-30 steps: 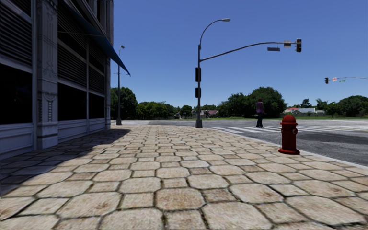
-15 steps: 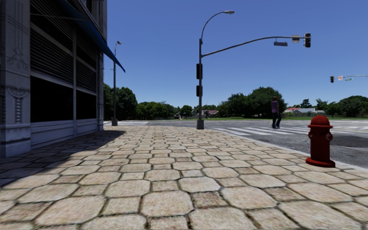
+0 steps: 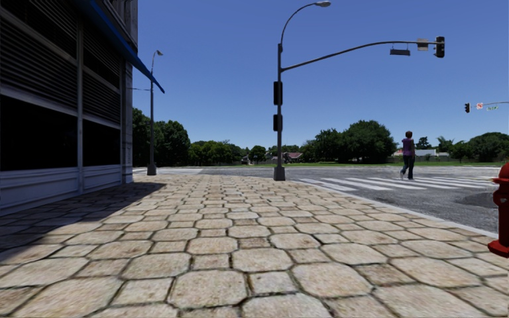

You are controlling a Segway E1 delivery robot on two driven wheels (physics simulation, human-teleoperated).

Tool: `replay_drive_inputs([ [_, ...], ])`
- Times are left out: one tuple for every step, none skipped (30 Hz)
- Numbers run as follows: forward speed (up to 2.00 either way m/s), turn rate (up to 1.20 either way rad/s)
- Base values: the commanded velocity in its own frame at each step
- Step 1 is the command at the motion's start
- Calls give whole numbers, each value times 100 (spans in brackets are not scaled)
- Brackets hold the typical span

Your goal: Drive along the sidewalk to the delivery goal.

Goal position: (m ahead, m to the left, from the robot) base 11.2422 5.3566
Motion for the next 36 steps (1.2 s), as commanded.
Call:
replay_drive_inputs([
  [171,7],
  [171,7],
  [171,9],
  [171,11],
  [171,14],
  [171,16],
  [171,17],
  [171,17],
  [171,18],
  [171,18],
  [171,18],
  [171,18],
  [171,18],
  [171,18],
  [171,18],
  [171,18],
  [171,21],
  [171,21],
  [171,25],
  [171,27],
  [171,27],
  [171,27],
  [171,27],
  [171,27],
  [171,27],
  [171,27],
  [171,29],
  [171,29],
  [171,30],
  [171,31],
  [171,31],
  [171,31],
  [171,31],
  [171,31],
  [171,31],
  [171,31],
])
